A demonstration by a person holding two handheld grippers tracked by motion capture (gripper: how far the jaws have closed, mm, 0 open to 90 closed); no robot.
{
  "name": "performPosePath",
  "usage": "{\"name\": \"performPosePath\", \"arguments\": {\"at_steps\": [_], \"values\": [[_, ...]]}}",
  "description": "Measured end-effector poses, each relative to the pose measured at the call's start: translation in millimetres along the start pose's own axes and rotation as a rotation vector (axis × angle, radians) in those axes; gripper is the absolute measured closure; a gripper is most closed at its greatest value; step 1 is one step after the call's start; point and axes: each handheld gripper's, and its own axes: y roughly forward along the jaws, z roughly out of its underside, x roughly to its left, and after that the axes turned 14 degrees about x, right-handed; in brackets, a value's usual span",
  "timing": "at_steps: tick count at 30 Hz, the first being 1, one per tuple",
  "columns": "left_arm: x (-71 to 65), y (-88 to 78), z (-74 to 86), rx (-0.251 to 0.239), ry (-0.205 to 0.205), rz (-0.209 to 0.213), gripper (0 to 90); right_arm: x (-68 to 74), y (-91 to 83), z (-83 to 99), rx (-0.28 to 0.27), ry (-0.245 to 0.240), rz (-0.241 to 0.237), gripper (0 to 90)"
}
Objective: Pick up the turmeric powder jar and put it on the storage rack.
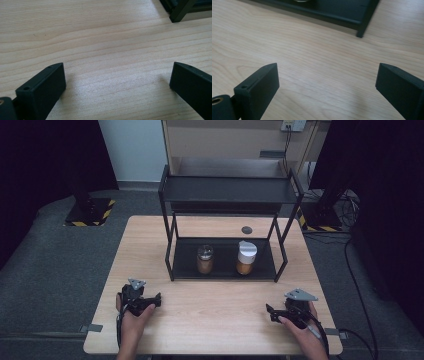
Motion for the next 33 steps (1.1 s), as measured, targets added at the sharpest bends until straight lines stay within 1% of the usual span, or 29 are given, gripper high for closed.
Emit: {"name": "performPosePath", "arguments": {"at_steps": [6,11,18,27,33], "values": [[0.0,-0.1,0.2,0.000,0.002,0.001,0.0,-11.7,-0.1,1.5,0.018,0.042,0.010,5.3],[-0.1,-0.2,0.3,0.000,0.003,0.002,0.0,-15.0,1.9,2.0,0.024,0.057,0.021,5.3],[-0.1,-0.2,0.3,0.000,0.003,0.002,0.0,-17.3,5.0,1.4,0.035,0.063,0.030,5.2],[-0.2,-0.2,0.3,0.000,0.003,0.002,0.0,-18.5,11.1,-0.7,0.050,0.055,0.044,5.0],[-0.3,-0.2,0.3,0.000,0.002,0.001,0.0,-22.9,15.5,-1.5,0.055,0.076,0.054,5.0]]}}
